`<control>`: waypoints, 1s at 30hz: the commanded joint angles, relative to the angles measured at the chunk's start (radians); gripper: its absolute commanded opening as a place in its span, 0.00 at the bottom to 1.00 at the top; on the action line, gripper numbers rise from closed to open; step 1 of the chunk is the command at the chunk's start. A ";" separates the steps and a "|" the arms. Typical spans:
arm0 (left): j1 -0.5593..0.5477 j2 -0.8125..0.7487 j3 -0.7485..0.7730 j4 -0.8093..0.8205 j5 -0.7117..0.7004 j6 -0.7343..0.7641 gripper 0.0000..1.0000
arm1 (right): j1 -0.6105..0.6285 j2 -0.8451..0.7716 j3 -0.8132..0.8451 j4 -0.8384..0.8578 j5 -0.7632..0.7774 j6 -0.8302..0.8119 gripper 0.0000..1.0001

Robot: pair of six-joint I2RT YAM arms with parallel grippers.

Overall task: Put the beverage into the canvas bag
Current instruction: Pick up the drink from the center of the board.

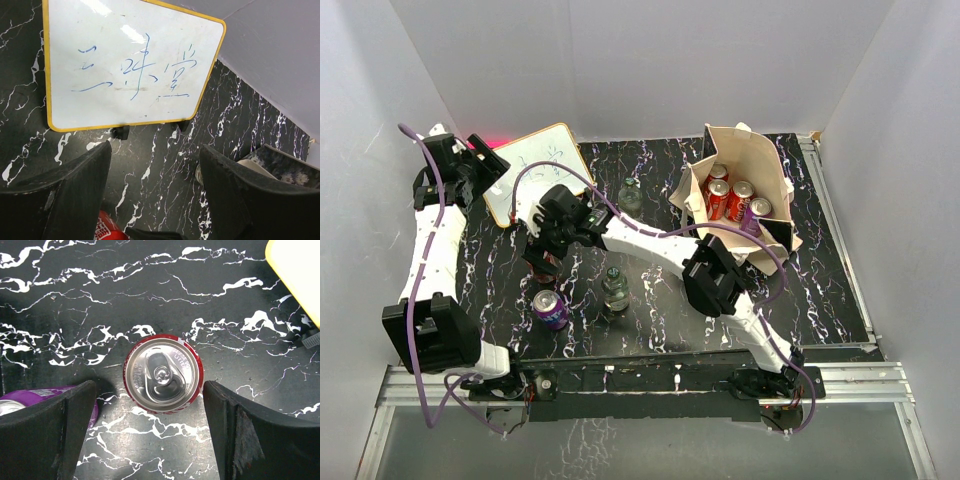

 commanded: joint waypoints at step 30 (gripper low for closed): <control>0.019 -0.049 0.010 0.005 0.099 0.034 0.71 | -0.002 0.077 0.015 0.165 0.024 0.047 0.68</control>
